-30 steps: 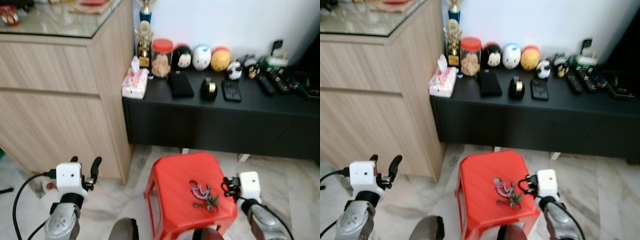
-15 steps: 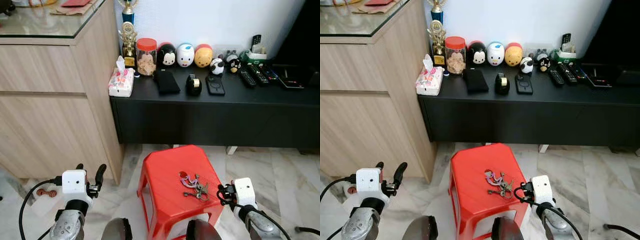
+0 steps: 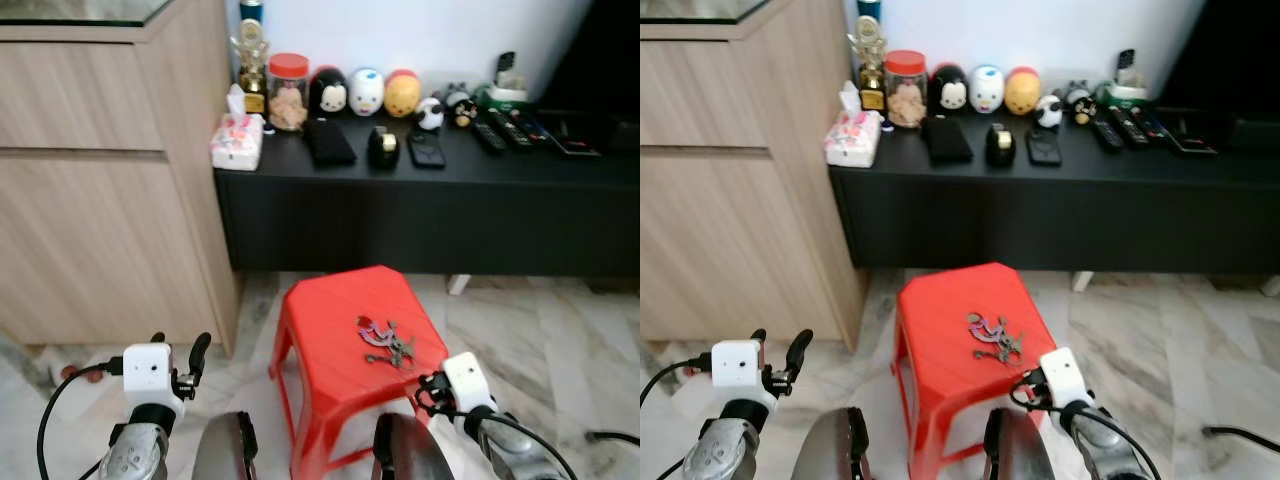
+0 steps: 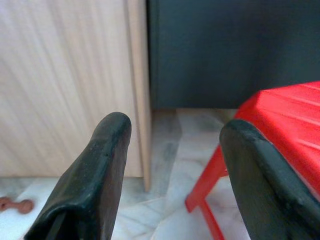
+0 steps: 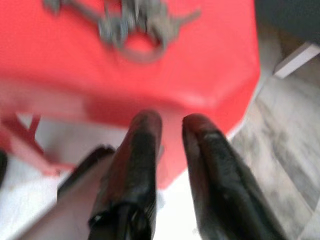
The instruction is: Hang keys on a hook
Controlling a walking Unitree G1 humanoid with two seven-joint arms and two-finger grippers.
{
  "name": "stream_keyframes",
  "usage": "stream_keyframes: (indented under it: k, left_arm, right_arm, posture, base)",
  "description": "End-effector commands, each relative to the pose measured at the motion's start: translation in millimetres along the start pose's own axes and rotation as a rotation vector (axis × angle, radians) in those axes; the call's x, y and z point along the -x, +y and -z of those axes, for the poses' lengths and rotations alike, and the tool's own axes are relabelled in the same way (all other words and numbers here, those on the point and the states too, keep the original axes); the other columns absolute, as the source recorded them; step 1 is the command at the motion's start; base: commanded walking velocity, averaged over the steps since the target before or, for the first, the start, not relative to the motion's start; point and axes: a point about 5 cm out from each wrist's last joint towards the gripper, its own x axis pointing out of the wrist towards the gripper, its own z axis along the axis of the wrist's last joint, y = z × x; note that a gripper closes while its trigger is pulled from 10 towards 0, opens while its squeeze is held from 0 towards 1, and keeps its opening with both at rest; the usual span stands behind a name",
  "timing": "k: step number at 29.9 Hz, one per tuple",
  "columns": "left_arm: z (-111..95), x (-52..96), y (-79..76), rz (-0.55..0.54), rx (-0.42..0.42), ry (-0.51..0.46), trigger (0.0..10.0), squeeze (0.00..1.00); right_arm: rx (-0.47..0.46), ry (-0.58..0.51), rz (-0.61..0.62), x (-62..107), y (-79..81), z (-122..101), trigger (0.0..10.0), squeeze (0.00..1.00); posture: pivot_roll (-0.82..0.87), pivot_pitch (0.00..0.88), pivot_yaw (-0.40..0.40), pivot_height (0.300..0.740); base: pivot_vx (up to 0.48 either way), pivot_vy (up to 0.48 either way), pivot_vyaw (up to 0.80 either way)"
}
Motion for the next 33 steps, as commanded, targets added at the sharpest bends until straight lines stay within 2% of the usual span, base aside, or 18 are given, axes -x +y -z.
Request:
stream_keyframes:
  k: [1, 7, 8, 9, 14, 16, 19, 25, 26, 27, 28, 33]
  left_arm:
    - [3, 4.0, 0.8, -0.015, 0.005, 0.008, 10.0, 0.0]
    - [4, 5.7, 1.3, -0.018, 0.005, 0.008, 10.0, 0.0]
    - [4, 6.1, 1.2, -0.02, 0.005, 0.008, 10.0, 0.0]
    - [4, 6.2, 1.2, -0.021, 0.005, 0.008, 10.0, 0.0]
    - [4, 6.5, 1.3, -0.021, 0.005, 0.005, 10.0, 0.0]
    - [4, 6.3, 1.1, -0.019, 0.005, 0.004, 10.0, 0.0]
    - [3, 5.3, 1.0, -0.018, 0.005, 0.002, 10.0, 0.0]
    - [3, 3.0, 0.7, -0.017, 0.006, -0.001, 10.0, 0.0]
    - [2, 2.4, 0.7, -0.016, 0.006, -0.002, 10.0, 0.0]
    - [2, 2.4, 0.7, -0.016, 0.006, -0.002, 10.0, 0.0]
    - [2, 1.8, 0.9, -0.016, 0.007, -0.004, 10.0, 0.0]
    - [1, 1.3, 1.6, -0.018, 0.007, -0.006, 10.0, 0.0]
  right_arm:
    - [0.066, 0.003, -0.01, -1.9, -6.2, -9, 10.0, 0.0]
    - [0.154, -0.011, -0.029, -7.5, -4.3, -22, 10.0, 0.0]
    - [0.177, -0.007, -0.024, -8.6, -4.6, -24, 10.0, 0.77]
    - [0.186, -0.014, -0.028, -9.2, -4.5, -26, 10.0, 1.0]
    - [0.221, -0.052, -0.056, -10.1, -2.7, -33, 10.0, 1.0]
    - [0.278, -0.055, -0.075, -10.4, -1.2, -35, 10.0, 1.0]
    - [0.312, -0.059, -0.074, -10.6, -1.0, -36, 10.0, 1.0]
    - [0.325, -0.081, -0.059, -10.7, -1.8, -39, 10.0, 1.0]
    - [0.337, -0.094, -0.05, -10.6, -2.1, -41, 10.0, 0.82]
    - [0.337, -0.094, -0.05, -10.6, -2.1, -41, 10.0, 0.82]
    - [0.333, -0.114, -0.044, -10.4, -2.1, -42, 10.0, 0.0]
    - [0.331, -0.144, -0.068, -10.4, 0.3, -46, 10.0, 0.0]
  posture:
    - [0.04, 0.073, -0.095, 0.568]
    - [0.05, 0.071, -0.098, 0.568]
    - [0.05, 0.072, -0.099, 0.568]
    - [0.05, 0.072, -0.099, 0.568]
    - [0.05, 0.07, -0.096, 0.568]
    - [0.05, 0.069, -0.095, 0.568]
    - [0.05, 0.066, -0.096, 0.568]
    - [0.04, 0.067, -0.094, 0.568]
    - [0.04, 0.066, -0.095, 0.568]
    - [0.04, 0.066, -0.095, 0.568]
    - [0.04, 0.067, -0.094, 0.568]
    - [0.05, 0.07, -0.094, 0.568]
  base:
    - [0.0, 0.0, 0.0]
    - [0.0, 0.0, 0.0]
    - [0.0, 0.0, 0.0]
    - [0.0, 0.0, 0.0]
    - [0.0, 0.0, 0.0]
    - [0.0, 0.0, 0.0]
    - [0.0, 0.0, 0.0]
    - [0.0, 0.0, 0.0]
    - [0.0, 0.0, 0.0]
    - [0.0, 0.0, 0.0]
    - [0.0, 0.0, 0.0]
    - [0.0, 0.0, 0.0]
